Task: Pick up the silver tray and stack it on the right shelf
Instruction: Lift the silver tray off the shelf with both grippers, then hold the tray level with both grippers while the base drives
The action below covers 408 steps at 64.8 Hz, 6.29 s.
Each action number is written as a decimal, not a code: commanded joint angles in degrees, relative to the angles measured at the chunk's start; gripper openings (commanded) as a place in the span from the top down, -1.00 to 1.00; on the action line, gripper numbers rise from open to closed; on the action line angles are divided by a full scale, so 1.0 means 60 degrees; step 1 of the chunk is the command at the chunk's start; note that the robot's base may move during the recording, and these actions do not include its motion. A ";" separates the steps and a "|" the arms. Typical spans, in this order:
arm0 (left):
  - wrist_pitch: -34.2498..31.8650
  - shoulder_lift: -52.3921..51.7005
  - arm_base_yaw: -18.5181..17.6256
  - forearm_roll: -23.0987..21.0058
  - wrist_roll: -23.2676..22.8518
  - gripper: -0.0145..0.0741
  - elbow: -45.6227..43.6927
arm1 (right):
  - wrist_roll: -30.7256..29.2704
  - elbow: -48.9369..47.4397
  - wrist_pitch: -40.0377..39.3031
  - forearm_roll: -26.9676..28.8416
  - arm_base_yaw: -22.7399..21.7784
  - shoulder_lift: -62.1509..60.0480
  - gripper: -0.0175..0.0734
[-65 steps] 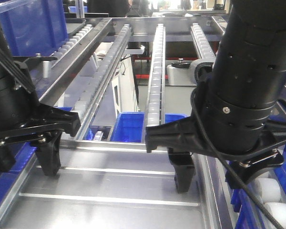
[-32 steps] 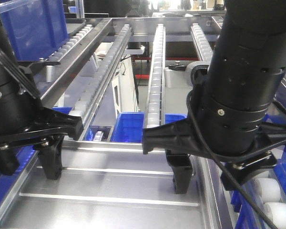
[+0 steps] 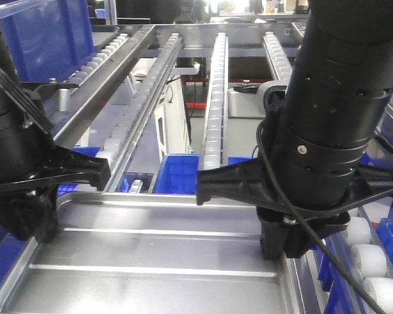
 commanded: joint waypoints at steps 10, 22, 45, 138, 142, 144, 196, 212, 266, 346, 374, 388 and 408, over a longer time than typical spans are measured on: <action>0.0140 -0.0800 -0.0037 0.0270 -0.0377 0.89 -0.0310 | -0.0318 -0.0337 0.0674 -0.0338 -0.0007 -0.0600 0.49; 0.0751 -0.1774 -0.0037 0.0289 -0.0521 0.89 -0.0558 | -0.0387 -0.0631 0.1234 -0.0385 -0.0007 -0.1696 0.49; 0.2517 -0.3369 -0.0847 0.0414 -0.0740 0.88 -0.1930 | -0.0823 -0.0654 0.3158 -0.0385 0.0003 -0.4300 0.49; 0.3580 -0.2911 -0.2397 0.1781 -0.2295 0.88 -0.2703 | -0.0844 -0.0654 0.3931 -0.0396 0.0280 -0.5039 0.49; 0.3580 -0.2911 -0.2397 0.1781 -0.2295 0.88 -0.2703 | -0.0844 -0.0654 0.3931 -0.0396 0.0280 -0.5039 0.49; 0.3580 -0.2911 -0.2397 0.1781 -0.2295 0.88 -0.2703 | -0.0844 -0.0654 0.3931 -0.0396 0.0280 -0.5039 0.49; 0.3580 -0.2911 -0.2397 0.1781 -0.2295 0.88 -0.2703 | -0.0844 -0.0654 0.3931 -0.0396 0.0280 -0.5039 0.49; 0.3580 -0.2911 -0.2397 0.1781 -0.2295 0.88 -0.2703 | -0.0844 -0.0654 0.3931 -0.0396 0.0280 -0.5039 0.49; 0.3580 -0.2911 -0.2397 0.1781 -0.2295 0.88 -0.2703 | -0.0844 -0.0654 0.3951 -0.0396 0.0280 -0.5039 0.49; 0.3580 -0.2911 -0.2397 0.1781 -0.2295 0.88 -0.2703 | -0.0844 -0.0654 0.3951 -0.0396 0.0280 -0.5039 0.49; 0.3580 -0.2911 -0.2397 0.1781 -0.2295 0.88 -0.2703 | -0.0844 -0.0654 0.3951 -0.0396 0.0280 -0.5039 0.49; 0.3580 -0.2911 -0.2397 0.1674 -0.2295 0.88 -0.2703 | -0.0844 -0.0654 0.3951 -0.0396 0.0280 -0.5039 0.49; 0.3580 -0.2911 -0.2397 0.1652 -0.2295 0.88 -0.2703 | -0.0844 -0.0654 0.3951 -0.0396 0.0280 -0.5039 0.49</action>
